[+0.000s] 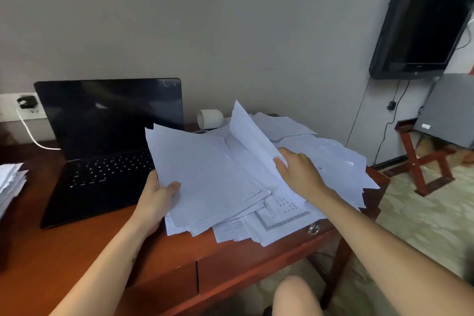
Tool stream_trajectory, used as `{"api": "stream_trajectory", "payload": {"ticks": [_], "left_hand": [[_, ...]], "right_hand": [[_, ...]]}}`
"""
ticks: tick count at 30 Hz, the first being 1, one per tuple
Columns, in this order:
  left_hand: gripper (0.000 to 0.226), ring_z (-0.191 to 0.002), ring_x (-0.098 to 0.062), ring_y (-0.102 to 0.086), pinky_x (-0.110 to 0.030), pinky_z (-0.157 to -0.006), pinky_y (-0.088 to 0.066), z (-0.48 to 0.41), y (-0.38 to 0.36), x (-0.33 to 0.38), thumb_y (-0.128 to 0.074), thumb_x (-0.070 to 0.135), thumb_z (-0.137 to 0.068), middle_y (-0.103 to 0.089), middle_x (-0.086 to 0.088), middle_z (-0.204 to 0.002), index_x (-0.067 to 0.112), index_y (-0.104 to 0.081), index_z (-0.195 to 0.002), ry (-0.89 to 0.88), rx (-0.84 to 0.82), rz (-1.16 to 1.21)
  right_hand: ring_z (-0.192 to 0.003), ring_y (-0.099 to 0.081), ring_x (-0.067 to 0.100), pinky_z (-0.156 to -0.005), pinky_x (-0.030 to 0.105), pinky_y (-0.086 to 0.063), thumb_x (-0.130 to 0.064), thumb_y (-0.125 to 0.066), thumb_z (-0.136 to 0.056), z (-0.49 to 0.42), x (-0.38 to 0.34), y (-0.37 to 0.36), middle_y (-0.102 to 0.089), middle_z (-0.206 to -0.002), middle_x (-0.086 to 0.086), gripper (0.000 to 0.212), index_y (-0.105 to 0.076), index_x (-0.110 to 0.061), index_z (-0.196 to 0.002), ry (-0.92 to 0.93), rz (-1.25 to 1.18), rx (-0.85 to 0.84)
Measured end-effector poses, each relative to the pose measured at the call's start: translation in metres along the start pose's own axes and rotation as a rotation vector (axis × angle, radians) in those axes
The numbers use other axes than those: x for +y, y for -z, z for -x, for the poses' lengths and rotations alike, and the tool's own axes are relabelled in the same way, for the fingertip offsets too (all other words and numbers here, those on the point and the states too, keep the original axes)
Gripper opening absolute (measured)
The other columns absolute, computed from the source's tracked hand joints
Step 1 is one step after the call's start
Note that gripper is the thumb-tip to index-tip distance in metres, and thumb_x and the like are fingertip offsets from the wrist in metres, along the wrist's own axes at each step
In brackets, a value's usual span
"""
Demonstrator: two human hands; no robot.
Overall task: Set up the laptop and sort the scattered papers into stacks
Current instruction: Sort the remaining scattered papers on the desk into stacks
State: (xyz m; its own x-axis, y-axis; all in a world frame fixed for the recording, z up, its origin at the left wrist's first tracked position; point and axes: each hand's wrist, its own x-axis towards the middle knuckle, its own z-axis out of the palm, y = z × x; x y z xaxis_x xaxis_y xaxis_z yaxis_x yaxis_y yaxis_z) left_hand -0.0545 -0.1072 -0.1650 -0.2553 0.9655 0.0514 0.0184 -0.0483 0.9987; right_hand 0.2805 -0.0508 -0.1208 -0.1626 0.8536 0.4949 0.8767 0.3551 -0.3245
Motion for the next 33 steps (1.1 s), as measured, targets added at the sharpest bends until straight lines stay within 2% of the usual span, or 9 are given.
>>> {"api": "stream_trajectory", "payload": {"ticks": [3, 5, 9, 11, 14, 18, 22, 29, 33], "left_hand": [[0.038, -0.114, -0.021, -0.067, -0.041, -0.094, -0.057, 0.004, -0.003, 0.002, -0.058, 0.005, -0.103, -0.066, 0.001, -0.127, 0.018, -0.046, -0.137, -0.031, -0.010, -0.034], [0.037, -0.113, -0.020, -0.067, -0.038, -0.090, -0.057, 0.007, -0.004, 0.003, -0.058, 0.006, -0.103, -0.066, 0.001, -0.126, 0.017, -0.046, -0.137, -0.040, -0.011, -0.045], [0.034, -0.112, -0.021, -0.067, -0.039, -0.089, -0.057, 0.007, -0.004, 0.004, -0.059, 0.009, -0.104, -0.065, -0.001, -0.125, 0.018, -0.047, -0.135, -0.021, 0.002, -0.046], [0.035, -0.113, -0.022, -0.067, -0.042, -0.093, -0.057, 0.006, -0.003, 0.003, -0.059, 0.010, -0.103, -0.065, -0.001, -0.126, 0.019, -0.047, -0.135, -0.014, 0.008, -0.053], [0.034, -0.114, -0.023, -0.067, -0.043, -0.096, -0.057, 0.005, -0.003, 0.001, -0.058, 0.007, -0.102, -0.065, -0.002, -0.127, 0.019, -0.049, -0.133, -0.018, 0.006, -0.060], [0.035, -0.114, -0.022, -0.067, -0.040, -0.094, -0.056, 0.004, -0.003, 0.001, -0.058, 0.007, -0.103, -0.066, 0.000, -0.127, 0.020, -0.048, -0.134, -0.011, 0.004, -0.062], [0.035, -0.115, -0.022, -0.067, -0.044, -0.098, -0.056, 0.005, -0.002, 0.001, -0.058, 0.009, -0.103, -0.066, 0.000, -0.128, 0.020, -0.048, -0.135, -0.008, -0.003, -0.054], [0.038, -0.122, -0.010, -0.063, -0.033, -0.101, -0.051, 0.007, -0.004, 0.003, -0.060, 0.040, -0.104, -0.064, 0.012, -0.132, 0.028, -0.049, -0.138, -0.100, -0.043, -0.114], [0.045, -0.119, -0.017, -0.067, -0.044, -0.100, -0.056, 0.005, 0.000, 0.002, -0.067, 0.025, -0.095, -0.068, 0.008, -0.130, 0.030, -0.052, -0.137, -0.080, -0.050, -0.163]], "right_hand": [[-0.083, -0.062, 0.020, -0.073, 0.030, -0.048, -0.029, -0.054, -0.104, -0.003, -0.028, -0.012, -0.068, -0.092, 0.003, 0.025, -0.063, -0.006, -0.109, -0.015, -0.296, -0.044], [-0.074, -0.060, 0.014, -0.068, 0.031, -0.049, -0.032, -0.055, -0.102, -0.004, -0.053, -0.022, -0.067, -0.085, 0.003, 0.027, -0.063, -0.006, -0.098, -0.019, -0.406, -0.105], [-0.055, -0.031, 0.009, -0.057, 0.029, -0.029, -0.039, -0.053, -0.101, 0.002, -0.095, -0.036, -0.035, -0.059, -0.007, 0.045, -0.037, -0.017, -0.065, -0.060, -0.506, -0.287], [-0.057, -0.048, 0.009, -0.062, 0.028, -0.040, -0.048, -0.049, -0.101, 0.004, -0.101, -0.037, -0.051, -0.060, -0.012, 0.045, -0.051, -0.021, -0.065, -0.110, -0.616, -0.362], [-0.082, -0.069, 0.009, -0.087, 0.029, -0.053, -0.047, -0.047, -0.102, -0.002, -0.091, -0.038, -0.076, -0.088, -0.007, 0.039, -0.077, -0.022, -0.092, -0.241, -0.728, -0.295], [-0.125, -0.055, 0.021, -0.109, 0.039, -0.040, -0.041, -0.056, -0.095, -0.013, -0.048, -0.040, -0.067, -0.126, -0.001, 0.033, -0.067, -0.024, -0.122, -0.217, -0.237, -0.093], [-0.154, -0.010, 0.022, -0.123, 0.042, -0.008, -0.060, -0.034, -0.100, -0.009, -0.021, -0.036, -0.023, -0.165, 0.001, 0.070, -0.026, -0.023, -0.158, -0.203, 0.124, -0.423], [-0.146, -0.024, 0.020, -0.117, 0.042, -0.013, -0.066, -0.024, -0.098, 0.009, -0.044, -0.047, -0.036, -0.154, 0.000, 0.068, -0.038, -0.026, -0.151, -0.103, 0.169, -0.427], [-0.119, -0.046, 0.023, -0.102, 0.039, -0.028, -0.062, -0.017, -0.102, 0.001, -0.054, -0.044, -0.057, -0.115, -0.001, 0.056, -0.063, -0.030, -0.107, -0.119, 0.075, -0.308]]}}
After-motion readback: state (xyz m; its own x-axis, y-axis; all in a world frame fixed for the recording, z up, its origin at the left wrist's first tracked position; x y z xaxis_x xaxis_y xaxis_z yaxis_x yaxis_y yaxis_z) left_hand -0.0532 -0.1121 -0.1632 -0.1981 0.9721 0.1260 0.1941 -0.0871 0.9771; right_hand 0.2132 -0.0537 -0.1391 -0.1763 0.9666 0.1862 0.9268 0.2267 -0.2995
